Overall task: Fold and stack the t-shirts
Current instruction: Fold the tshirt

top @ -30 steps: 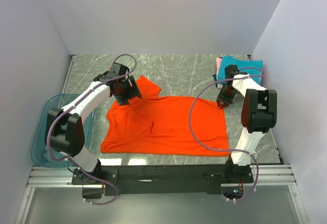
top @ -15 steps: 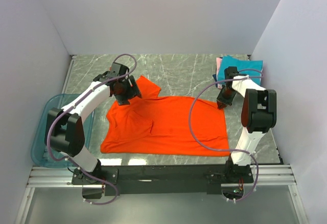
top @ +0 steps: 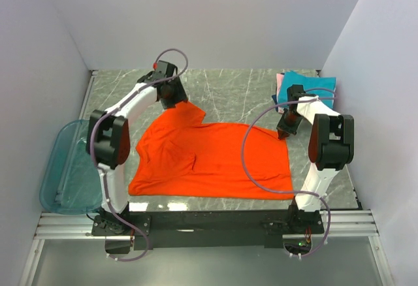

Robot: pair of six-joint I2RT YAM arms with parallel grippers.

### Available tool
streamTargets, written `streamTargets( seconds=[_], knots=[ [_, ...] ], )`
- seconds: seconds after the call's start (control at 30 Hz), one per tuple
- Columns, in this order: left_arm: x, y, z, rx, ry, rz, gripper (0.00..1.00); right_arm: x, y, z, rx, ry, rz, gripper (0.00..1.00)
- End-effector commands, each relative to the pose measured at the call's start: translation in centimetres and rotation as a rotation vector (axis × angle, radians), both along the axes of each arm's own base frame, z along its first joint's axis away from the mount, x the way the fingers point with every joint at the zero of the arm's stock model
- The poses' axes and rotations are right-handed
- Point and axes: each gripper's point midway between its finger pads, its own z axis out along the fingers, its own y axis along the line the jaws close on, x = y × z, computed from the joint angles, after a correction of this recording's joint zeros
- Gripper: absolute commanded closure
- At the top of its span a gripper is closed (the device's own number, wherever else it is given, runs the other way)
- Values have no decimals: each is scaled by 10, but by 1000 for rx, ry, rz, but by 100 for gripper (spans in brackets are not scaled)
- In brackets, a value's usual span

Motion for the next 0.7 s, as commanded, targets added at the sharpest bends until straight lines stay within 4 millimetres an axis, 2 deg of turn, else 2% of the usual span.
streamTargets(
  seconds=[0.0,0.2,0.37,0.53,0.57,0.6,0.67],
  knots=[
    [49,2,7,77,-118,10,39,8,2,27,20,-68,4,100],
    [87,9,-7,140,-192,55,46,2,7,27,47,-59,5,100],
    [105,15,-16,170,-227,94,49,0,8,28,50,-47,22,100],
    [124,6,-32,160,-249,79,50,1,10,29,61,-37,40,100],
    [129,4,-29,155,-260,76,51,2,10,29,64,-38,41,100],
    [130,4,-40,163,-245,73,51,2,11,29,67,-35,43,100],
    [133,4,-43,168,-240,79,53,2,12,29,72,-33,48,100]
  ],
)
